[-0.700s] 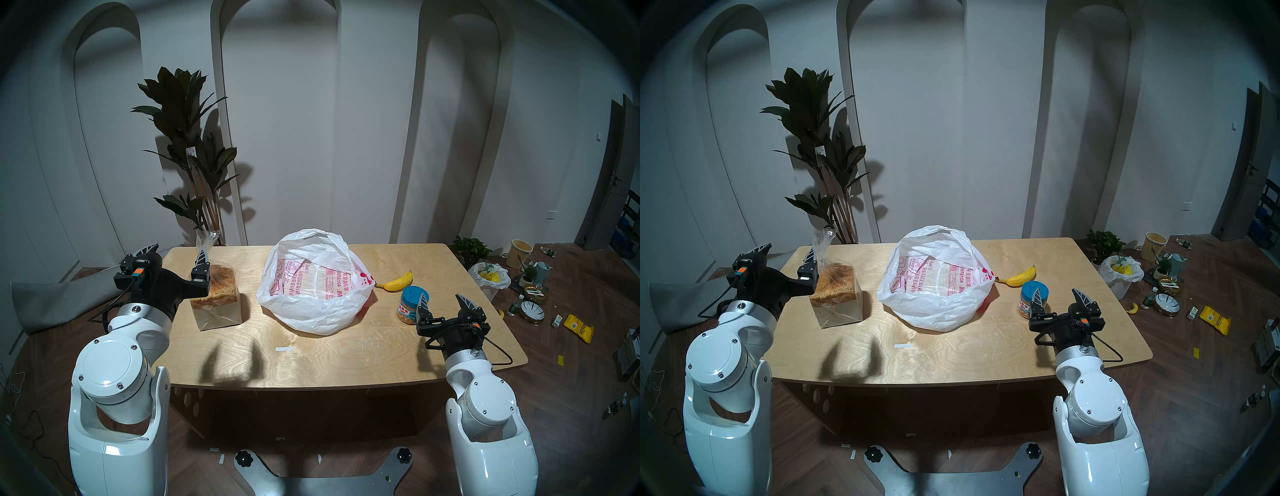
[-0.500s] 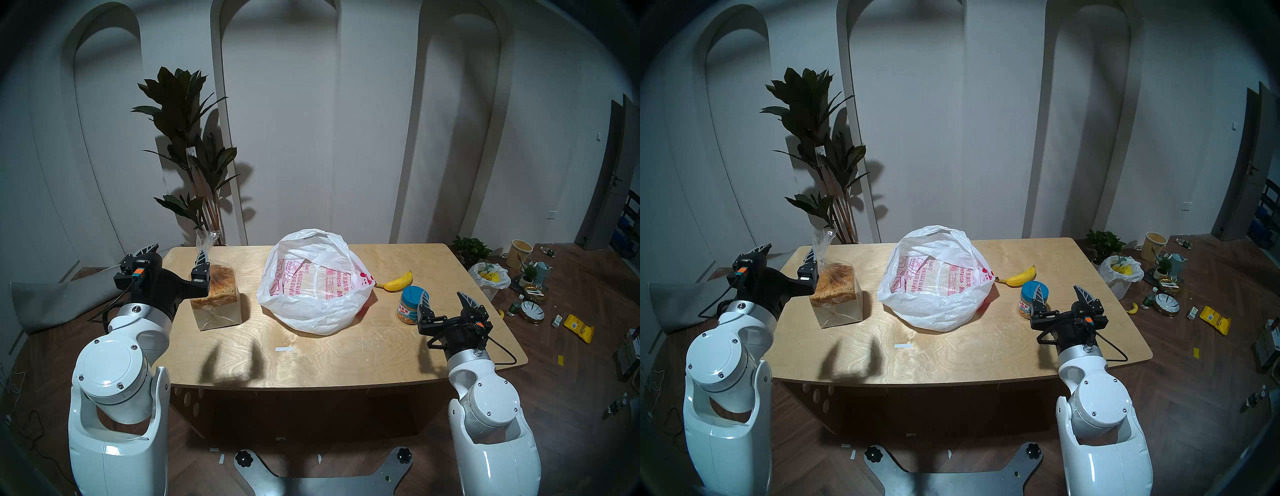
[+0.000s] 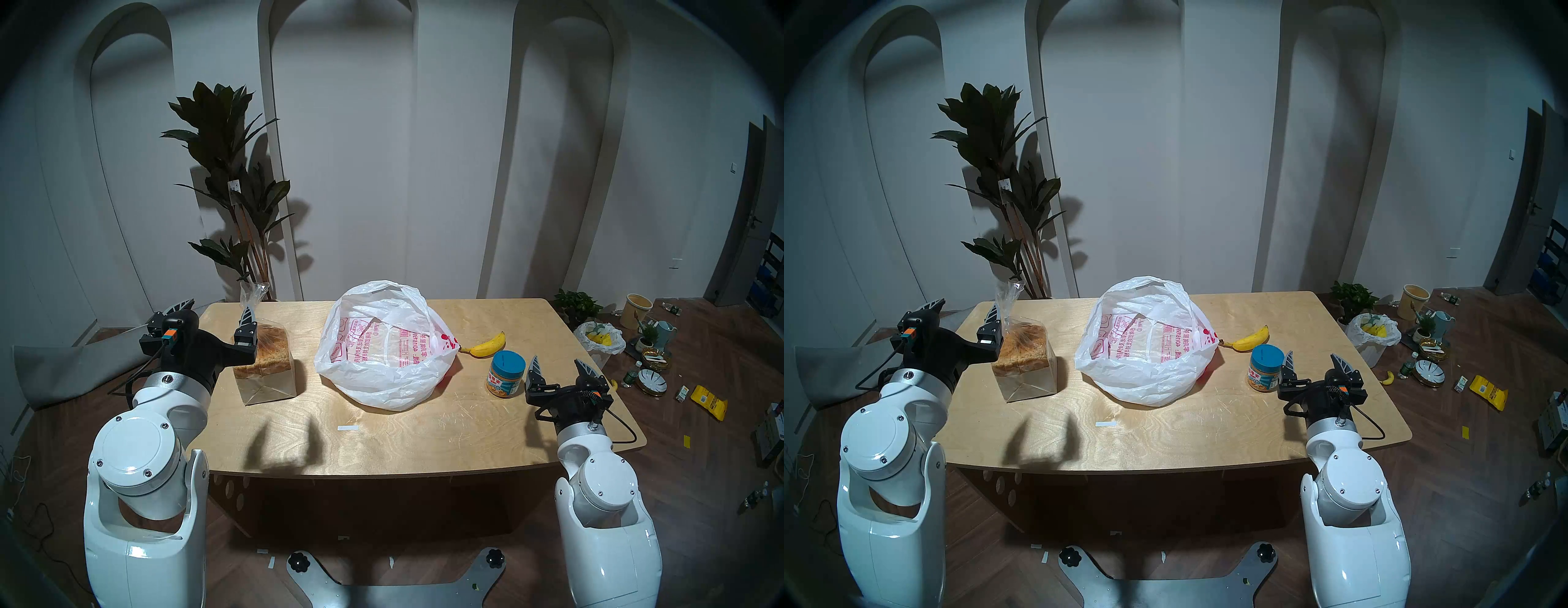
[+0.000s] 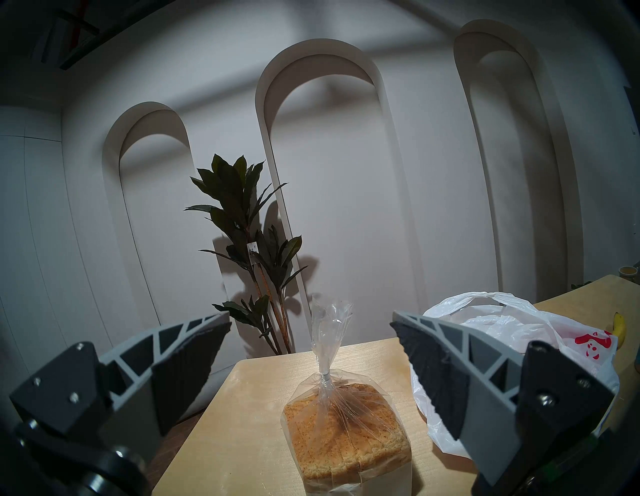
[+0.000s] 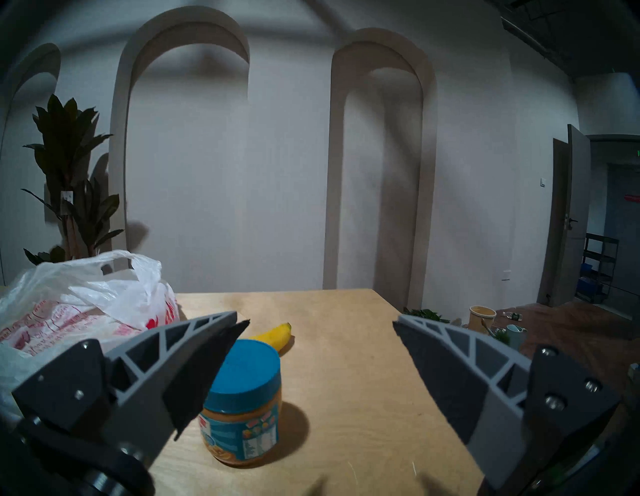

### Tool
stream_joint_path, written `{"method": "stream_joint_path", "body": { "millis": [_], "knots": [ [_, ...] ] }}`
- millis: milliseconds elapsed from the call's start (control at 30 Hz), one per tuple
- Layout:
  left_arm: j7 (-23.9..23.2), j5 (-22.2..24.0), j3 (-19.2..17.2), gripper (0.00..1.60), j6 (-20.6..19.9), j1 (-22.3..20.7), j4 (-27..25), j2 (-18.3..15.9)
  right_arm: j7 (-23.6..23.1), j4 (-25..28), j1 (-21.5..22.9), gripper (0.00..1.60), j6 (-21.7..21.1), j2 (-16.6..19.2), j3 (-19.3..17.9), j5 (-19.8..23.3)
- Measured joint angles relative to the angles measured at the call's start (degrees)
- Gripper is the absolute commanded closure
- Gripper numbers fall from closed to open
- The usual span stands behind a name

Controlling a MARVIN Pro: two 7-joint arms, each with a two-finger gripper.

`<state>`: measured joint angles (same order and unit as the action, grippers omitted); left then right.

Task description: Bag the groceries: heavy items first, fragile items on top

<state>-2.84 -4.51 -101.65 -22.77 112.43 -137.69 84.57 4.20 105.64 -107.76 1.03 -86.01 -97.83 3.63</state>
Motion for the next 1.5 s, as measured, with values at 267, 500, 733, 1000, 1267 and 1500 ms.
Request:
{"method": "stream_joint_path", "body": {
  "millis": [267,500,733,1000,1267,1500],
  "knots": [
    [0.0,0.0,0.0,0.00,0.0,0.0,0.1,0.0,0.9,-8.8,4.5,0.00,1.6,1.9,2.7,0.2],
    [0.0,0.0,0.0,0.00,0.0,0.0,0.1,-0.1,1.1,-12.6,8.0,0.00,2.7,3.0,4.7,0.0],
    [0.1,0.0,0.0,0.00,0.0,0.0,0.2,-0.1,0.5,-14.1,11.9,0.00,4.1,3.6,6.3,0.0],
    [0.1,0.0,0.0,0.00,0.0,0.0,0.2,-0.1,-0.1,-18.9,16.5,0.00,6.0,3.6,8.1,-0.2],
    [0.1,0.0,0.0,0.00,0.0,0.0,0.2,-0.1,-0.1,-28.4,20.6,0.00,8.3,2.9,9.2,-1.1],
    [0.2,0.0,0.0,0.00,0.0,0.0,0.2,-0.2,0.8,-35.8,24.3,0.00,9.9,2.3,9.7,-1.9]
  ]
}}
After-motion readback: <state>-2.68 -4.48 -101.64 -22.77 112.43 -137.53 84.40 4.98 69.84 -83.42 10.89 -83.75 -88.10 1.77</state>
